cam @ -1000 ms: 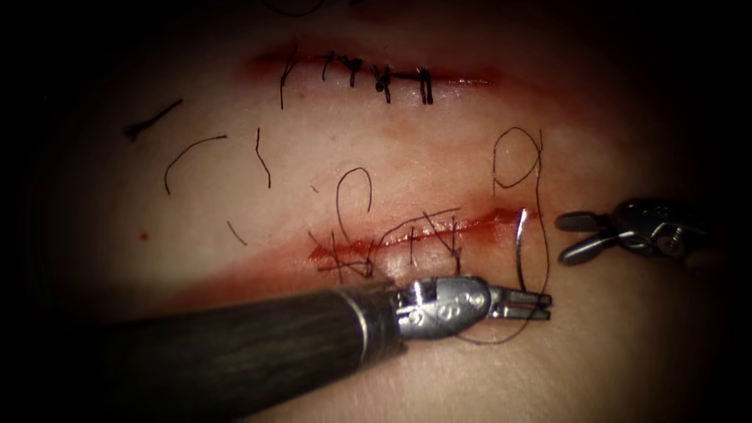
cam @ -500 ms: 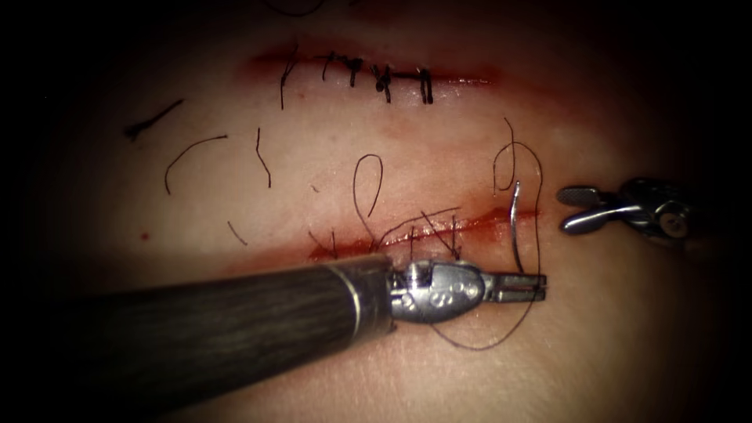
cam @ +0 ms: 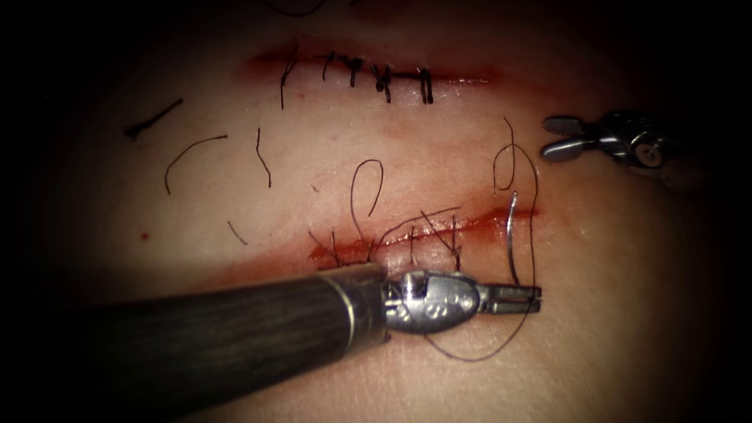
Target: Wound Closure
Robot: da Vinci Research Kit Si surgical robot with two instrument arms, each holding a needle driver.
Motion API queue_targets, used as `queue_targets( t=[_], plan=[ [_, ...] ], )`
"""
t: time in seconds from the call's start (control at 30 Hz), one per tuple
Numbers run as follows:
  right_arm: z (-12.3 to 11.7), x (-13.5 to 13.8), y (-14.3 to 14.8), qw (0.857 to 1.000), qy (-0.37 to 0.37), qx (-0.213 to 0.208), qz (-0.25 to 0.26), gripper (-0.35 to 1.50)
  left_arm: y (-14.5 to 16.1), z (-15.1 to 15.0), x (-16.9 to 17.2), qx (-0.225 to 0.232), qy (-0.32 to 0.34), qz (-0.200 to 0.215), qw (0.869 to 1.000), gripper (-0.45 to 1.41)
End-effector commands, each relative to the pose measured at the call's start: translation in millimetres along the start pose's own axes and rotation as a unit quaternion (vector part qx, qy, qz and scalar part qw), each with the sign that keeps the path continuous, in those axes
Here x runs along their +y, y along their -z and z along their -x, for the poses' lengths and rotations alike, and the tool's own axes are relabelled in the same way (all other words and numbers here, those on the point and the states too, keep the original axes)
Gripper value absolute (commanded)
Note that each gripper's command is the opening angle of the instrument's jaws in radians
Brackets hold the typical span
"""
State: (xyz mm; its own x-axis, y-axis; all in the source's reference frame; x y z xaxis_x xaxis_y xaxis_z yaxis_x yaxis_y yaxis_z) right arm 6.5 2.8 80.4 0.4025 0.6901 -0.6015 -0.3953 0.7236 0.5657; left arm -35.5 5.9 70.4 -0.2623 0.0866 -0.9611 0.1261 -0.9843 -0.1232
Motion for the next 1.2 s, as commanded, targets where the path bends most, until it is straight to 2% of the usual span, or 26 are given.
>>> queue_targets(
  t=[0.03,0.3,0.43,0.47,0.5,0.53,0.57,0.6,0.63,0.7,0.97,1.07,1.2],
  plan=[
    [0.2,0.3,-1.6,1.0,0.003,0.001,0.002,1.06,-0.8,0.4,0.2,0.0,0.0,0.001,1.0,-0.45],
    [-0.9,0.0,-5.4,1.0,-0.002,0.007,-0.004,1.04,-1.0,0.5,0.4,-0.002,0.0,0.001,1.0,-0.45],
    [-1.3,-0.3,-6.2,1.0,-0.001,0.005,-0.008,1.04,-1.0,0.5,0.4,-0.004,0.0,0.003,1.0,-0.45],
    [-1.2,-0.4,-6.4,1.0,0.003,0.004,-0.014,0.83,-1.0,0.5,0.4,-0.004,0.0,0.003,1.0,-0.45],
    [-1.1,-0.4,-6.5,1.0,0.004,0.002,-0.025,0.47,-0.9,0.5,0.4,-0.004,0.0,0.003,1.0,-0.45],
    [-0.8,-0.4,-6.5,0.999,0.013,-0.004,-0.032,-0.21,-0.9,0.5,0.4,-0.004,0.0,0.003,1.0,-0.45],
    [-0.4,-0.5,-6.6,0.999,0.016,-0.018,-0.034,-0.35,-0.9,0.5,0.4,-0.006,0.0,0.004,1.0,-0.45],
    [-0.1,-0.5,-6.6,0.999,0.017,-0.022,-0.035,-0.35,-0.9,0.5,0.4,-0.006,0.0,0.004,1.0,-0.45],
    [0.0,-0.6,-6.4,0.999,0.018,-0.022,-0.036,-0.16,-0.9,0.5,0.4,-0.006,0.0,0.004,1.0,-0.45],
    [0.2,-0.8,-5.7,0.999,0.02,-0.023,-0.04,0.39,-0.9,0.5,0.4,-0.007,0.0,0.005,1.0,-0.45],
    [-1.4,-1.8,-4.0,0.998,0.012,-0.028,-0.048,0.64,-1.0,0.5,0.5,-0.008,0.0,0.006,1.0,-0.45],
    [-2.2,-1.8,-3.3,0.998,0.019,-0.026,-0.046,0.64,-1.0,0.6,0.5,-0.009,0.0,0.007,1.0,-0.45],
    [-2.1,-1.1,-1.7,0.999,0.03,-0.03,-0.032,0.67,-0.9,0.6,0.6,-0.009,-0.001,0.007,1.0,-0.45]
  ],
)
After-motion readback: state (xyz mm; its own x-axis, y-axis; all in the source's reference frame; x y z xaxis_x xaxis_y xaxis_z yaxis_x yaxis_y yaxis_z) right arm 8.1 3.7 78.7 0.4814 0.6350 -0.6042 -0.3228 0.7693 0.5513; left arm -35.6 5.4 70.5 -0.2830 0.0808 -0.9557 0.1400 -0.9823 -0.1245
